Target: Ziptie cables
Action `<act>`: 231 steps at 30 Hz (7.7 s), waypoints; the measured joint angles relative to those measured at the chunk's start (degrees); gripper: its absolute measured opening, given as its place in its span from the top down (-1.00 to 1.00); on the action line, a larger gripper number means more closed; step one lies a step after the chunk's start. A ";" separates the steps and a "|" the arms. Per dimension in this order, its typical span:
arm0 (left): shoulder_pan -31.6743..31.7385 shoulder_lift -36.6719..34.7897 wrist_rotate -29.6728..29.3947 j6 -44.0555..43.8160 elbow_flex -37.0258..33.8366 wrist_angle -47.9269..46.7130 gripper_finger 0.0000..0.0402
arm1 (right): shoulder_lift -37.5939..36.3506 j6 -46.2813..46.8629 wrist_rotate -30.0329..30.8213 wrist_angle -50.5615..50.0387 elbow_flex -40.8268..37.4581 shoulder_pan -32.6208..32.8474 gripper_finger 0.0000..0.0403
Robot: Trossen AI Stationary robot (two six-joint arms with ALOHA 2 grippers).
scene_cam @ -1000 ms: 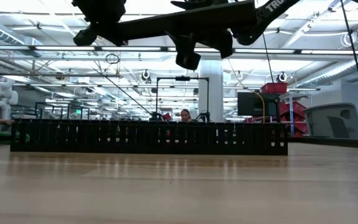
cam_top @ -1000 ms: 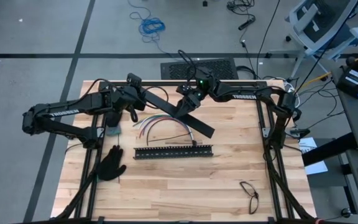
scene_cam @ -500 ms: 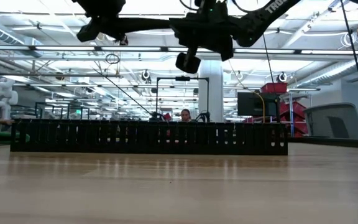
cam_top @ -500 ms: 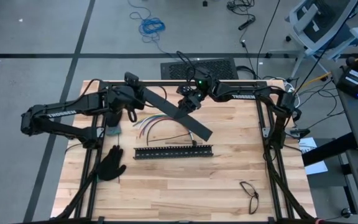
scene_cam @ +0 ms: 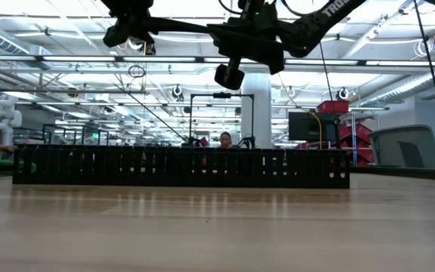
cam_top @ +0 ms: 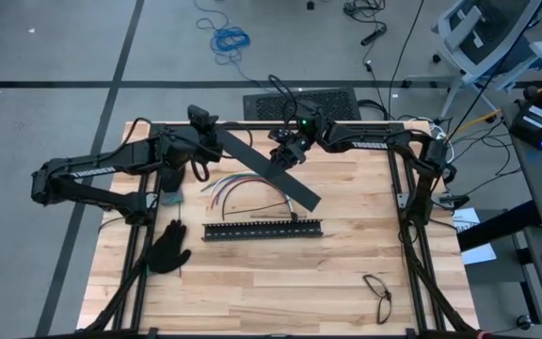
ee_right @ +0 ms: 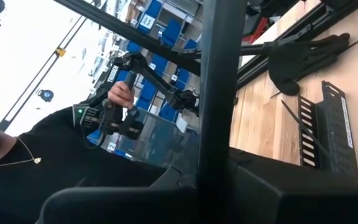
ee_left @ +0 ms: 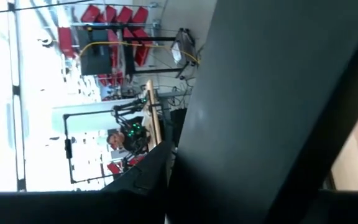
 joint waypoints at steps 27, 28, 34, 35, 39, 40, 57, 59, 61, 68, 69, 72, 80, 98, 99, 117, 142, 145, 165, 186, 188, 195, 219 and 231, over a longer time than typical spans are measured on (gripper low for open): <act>-4.11 4.57 -0.81 -38.34 9.69 -38.56 0.27 | -0.14 1.67 1.05 -1.73 0.26 -0.74 0.98; -4.71 4.99 -1.24 -38.77 9.67 -40.40 0.27 | -0.14 1.27 1.09 -2.58 0.25 -0.74 0.98; -8.06 4.99 -3.64 -36.72 9.64 -41.77 0.27 | -0.14 -2.76 -0.21 -5.10 0.22 -0.70 0.98; -8.02 5.01 -3.96 -34.82 9.64 -41.13 0.27 | -0.14 -2.76 -0.12 -5.04 0.22 -0.70 0.98; -7.88 5.01 -4.75 -28.58 9.62 -39.04 0.27 | -0.14 -2.81 -0.01 -5.02 0.20 -0.81 0.98; -7.90 5.01 -5.21 -27.39 9.62 -38.44 0.27 | -0.17 -2.86 -0.03 -4.94 0.20 -0.81 0.98; -8.23 3.72 -11.92 -51.30 11.06 -39.51 0.27 | -0.32 -3.21 -0.28 -2.81 0.26 -1.14 0.98; -8.27 3.75 -12.19 -50.97 11.06 -39.41 0.27 | -0.32 -3.15 -0.49 -2.83 0.26 -1.13 0.98; -8.19 4.33 -11.14 -51.36 11.06 -39.20 0.27 | -0.32 -3.01 -0.26 -2.81 0.26 -1.11 0.98; -8.57 6.95 -13.19 -36.91 11.17 -43.42 0.11 | -0.25 -1.84 -0.49 -2.13 0.22 -1.61 0.98; -8.60 7.96 -14.46 -36.84 11.17 -45.41 0.04 | -0.25 -1.67 -0.49 -2.19 0.21 -1.71 0.98; -8.39 11.85 -15.15 -37.07 11.15 -51.28 -0.24 | -0.23 -0.40 0.64 -2.46 0.01 -1.88 0.98; -9.67 20.88 -13.82 -52.00 12.62 -64.43 -0.94 | -0.12 0.51 0.16 -2.46 -0.09 -2.10 0.98; -18.82 5.83 -7.09 -69.22 18.68 -64.23 -0.97 | -0.73 -3.14 1.21 1.89 0.66 -3.21 0.98; -20.07 4.26 -5.01 -69.30 19.53 -64.36 -0.97 | -0.71 -2.80 1.12 2.84 0.66 -3.22 0.98; -22.52 -1.26 5.60 -84.58 20.90 -52.49 -0.97 | -0.38 -2.85 -1.65 3.59 0.35 -3.34 0.98; -21.02 0.66 34.31 -59.80 20.81 -53.71 -0.97 | -0.54 -39.09 12.64 -40.02 0.21 -5.30 1.00; -21.02 0.67 38.36 -59.89 20.81 -55.15 -0.97 | -0.69 -45.08 21.20 -49.89 1.86 -5.45 1.00; -7.20 8.87 54.02 -51.71 20.85 -58.37 -0.97 | -0.80 -66.57 65.19 -77.74 17.16 7.13 1.00; -7.47 14.33 22.54 -53.34 20.85 -59.27 -0.97 | 2.97 -63.20 21.67 -77.95 17.11 1.11 1.00; -8.50 14.36 21.68 -54.24 21.06 -59.77 -0.97 | 4.27 -60.07 21.02 -74.84 17.14 0.38 1.00; -15.94 14.16 8.39 -57.65 21.84 -58.76 -0.97 | 7.90 -46.25 16.56 -65.68 17.16 -3.61 1.00; -11.13 14.08 7.66 -54.41 14.12 -50.66 -0.97 | 8.83 -35.81 5.45 -54.81 17.14 -1.68 1.00; -4.89 14.08 7.35 -52.93 14.12 -52.18 -0.97 | 5.83 -39.60 5.77 -57.39 17.14 -1.33 1.00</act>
